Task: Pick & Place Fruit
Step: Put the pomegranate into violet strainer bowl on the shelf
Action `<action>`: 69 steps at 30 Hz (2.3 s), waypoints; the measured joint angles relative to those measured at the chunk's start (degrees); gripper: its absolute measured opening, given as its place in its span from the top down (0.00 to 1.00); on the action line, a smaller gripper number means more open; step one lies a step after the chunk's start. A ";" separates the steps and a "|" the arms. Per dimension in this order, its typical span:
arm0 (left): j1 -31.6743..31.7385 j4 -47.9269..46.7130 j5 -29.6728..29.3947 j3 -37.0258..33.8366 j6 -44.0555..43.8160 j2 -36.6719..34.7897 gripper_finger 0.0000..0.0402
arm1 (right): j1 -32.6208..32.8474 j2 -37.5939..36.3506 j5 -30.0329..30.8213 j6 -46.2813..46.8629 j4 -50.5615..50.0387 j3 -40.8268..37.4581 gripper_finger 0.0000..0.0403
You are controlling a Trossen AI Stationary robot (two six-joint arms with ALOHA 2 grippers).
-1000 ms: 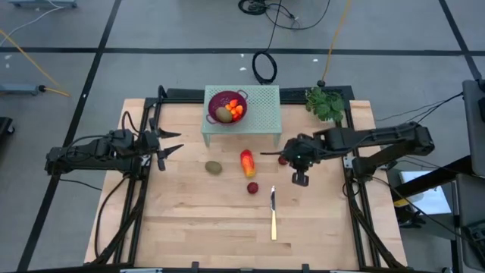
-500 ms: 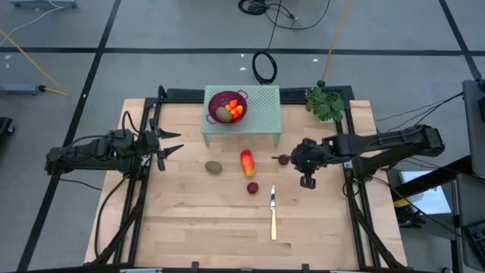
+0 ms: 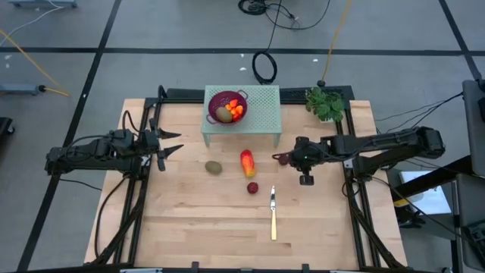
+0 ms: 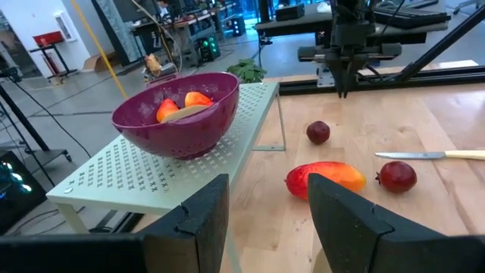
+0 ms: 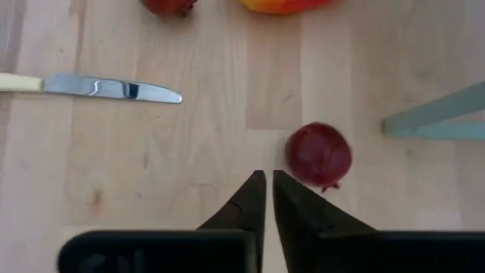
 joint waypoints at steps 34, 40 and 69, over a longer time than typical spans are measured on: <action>0.00 -0.02 -0.02 -0.02 -0.15 0.02 0.55 | -6.43 8.81 -2.40 -20.87 5.10 0.00 0.25; 0.00 -0.02 -0.07 0.00 0.13 0.00 0.55 | -7.93 9.65 -3.13 -25.59 6.75 0.07 0.22; 0.02 -0.03 -0.04 -0.01 -0.19 0.02 0.55 | -9.65 19.30 -1.50 -34.35 12.58 0.02 0.22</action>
